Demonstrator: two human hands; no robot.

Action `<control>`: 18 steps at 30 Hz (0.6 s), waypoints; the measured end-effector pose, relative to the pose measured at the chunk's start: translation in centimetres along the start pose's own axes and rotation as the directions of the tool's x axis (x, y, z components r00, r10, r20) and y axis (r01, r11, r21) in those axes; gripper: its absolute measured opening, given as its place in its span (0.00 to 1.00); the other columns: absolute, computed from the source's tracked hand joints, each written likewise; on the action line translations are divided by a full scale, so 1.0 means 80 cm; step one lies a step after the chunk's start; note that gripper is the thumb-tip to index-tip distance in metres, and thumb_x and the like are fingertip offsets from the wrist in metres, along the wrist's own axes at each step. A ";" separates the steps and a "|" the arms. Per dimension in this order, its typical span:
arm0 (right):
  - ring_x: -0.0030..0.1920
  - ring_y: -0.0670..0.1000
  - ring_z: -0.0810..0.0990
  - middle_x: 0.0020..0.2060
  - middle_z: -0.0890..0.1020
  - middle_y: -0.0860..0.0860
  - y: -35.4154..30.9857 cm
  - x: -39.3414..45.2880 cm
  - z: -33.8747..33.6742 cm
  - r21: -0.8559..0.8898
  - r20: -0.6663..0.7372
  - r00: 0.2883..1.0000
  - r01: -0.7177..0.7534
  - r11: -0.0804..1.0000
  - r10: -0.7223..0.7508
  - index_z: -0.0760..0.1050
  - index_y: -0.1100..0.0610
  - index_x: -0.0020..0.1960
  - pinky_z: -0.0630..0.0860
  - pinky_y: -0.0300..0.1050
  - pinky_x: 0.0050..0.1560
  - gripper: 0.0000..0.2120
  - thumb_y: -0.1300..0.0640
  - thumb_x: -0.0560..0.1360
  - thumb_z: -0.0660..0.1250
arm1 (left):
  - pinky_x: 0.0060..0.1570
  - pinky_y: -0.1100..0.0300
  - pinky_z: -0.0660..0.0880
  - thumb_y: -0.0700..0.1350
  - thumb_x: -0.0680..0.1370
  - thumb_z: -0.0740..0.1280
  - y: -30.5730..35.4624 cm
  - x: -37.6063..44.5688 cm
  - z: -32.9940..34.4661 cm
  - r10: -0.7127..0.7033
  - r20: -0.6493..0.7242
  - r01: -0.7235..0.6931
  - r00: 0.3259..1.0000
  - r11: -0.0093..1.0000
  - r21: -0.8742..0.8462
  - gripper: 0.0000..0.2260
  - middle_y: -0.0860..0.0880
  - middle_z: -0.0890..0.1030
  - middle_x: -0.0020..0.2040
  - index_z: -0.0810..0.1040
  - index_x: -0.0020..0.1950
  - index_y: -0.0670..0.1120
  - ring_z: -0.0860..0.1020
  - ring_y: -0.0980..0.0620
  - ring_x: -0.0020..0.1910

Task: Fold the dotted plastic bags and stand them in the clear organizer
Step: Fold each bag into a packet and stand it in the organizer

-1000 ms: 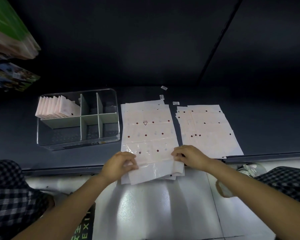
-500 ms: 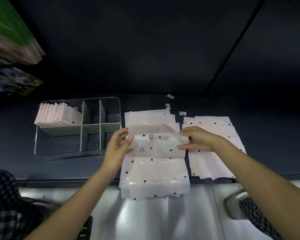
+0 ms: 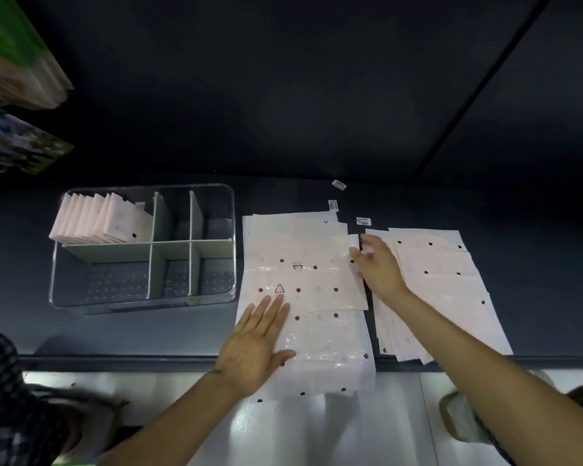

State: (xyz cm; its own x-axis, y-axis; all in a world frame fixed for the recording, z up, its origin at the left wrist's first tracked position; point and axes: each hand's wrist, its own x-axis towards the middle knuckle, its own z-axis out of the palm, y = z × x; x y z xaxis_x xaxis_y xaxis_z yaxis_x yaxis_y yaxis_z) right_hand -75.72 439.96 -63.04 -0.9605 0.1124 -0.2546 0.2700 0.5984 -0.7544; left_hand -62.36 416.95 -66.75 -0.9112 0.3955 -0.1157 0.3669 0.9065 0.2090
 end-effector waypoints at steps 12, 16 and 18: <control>0.75 0.47 0.36 0.74 0.38 0.46 0.073 -0.101 0.039 -0.595 0.594 0.706 0.708 0.380 -0.385 0.39 0.53 0.76 0.30 0.46 0.73 0.30 0.41 0.81 0.44 | 0.72 0.43 0.53 0.67 0.76 0.42 -0.012 -0.010 -0.003 -0.038 0.116 0.025 0.993 0.993 0.112 0.36 0.41 0.52 0.76 0.54 0.77 0.46 0.53 0.42 0.75; 0.76 0.47 0.43 0.74 0.43 0.46 0.096 -0.095 -0.011 -0.647 0.555 0.751 0.660 0.382 -0.358 0.45 0.55 0.77 0.32 0.44 0.73 0.28 0.43 0.82 0.45 | 0.73 0.48 0.38 0.68 0.75 0.40 -0.031 -0.026 0.002 -0.046 0.125 0.033 0.991 0.994 0.104 0.37 0.46 0.40 0.76 0.41 0.76 0.47 0.39 0.46 0.75; 0.75 0.49 0.57 0.74 0.58 0.49 0.087 -0.096 -0.020 -0.663 0.493 0.759 0.644 0.381 -0.426 0.60 0.57 0.74 0.45 0.48 0.76 0.25 0.47 0.81 0.54 | 0.72 0.53 0.32 0.69 0.73 0.38 -0.029 -0.026 0.004 -0.059 0.147 0.048 0.987 0.996 0.080 0.38 0.47 0.34 0.75 0.36 0.76 0.48 0.33 0.48 0.74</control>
State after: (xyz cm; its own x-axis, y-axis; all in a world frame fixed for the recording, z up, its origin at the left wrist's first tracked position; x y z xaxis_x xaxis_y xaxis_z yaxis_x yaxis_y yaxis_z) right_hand -66.57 444.53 -65.41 -0.8106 -0.5604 -0.1700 -0.5607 0.8265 -0.0505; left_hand -61.29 414.04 -67.30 -0.8938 0.3585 -0.2696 0.3367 0.9333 0.1249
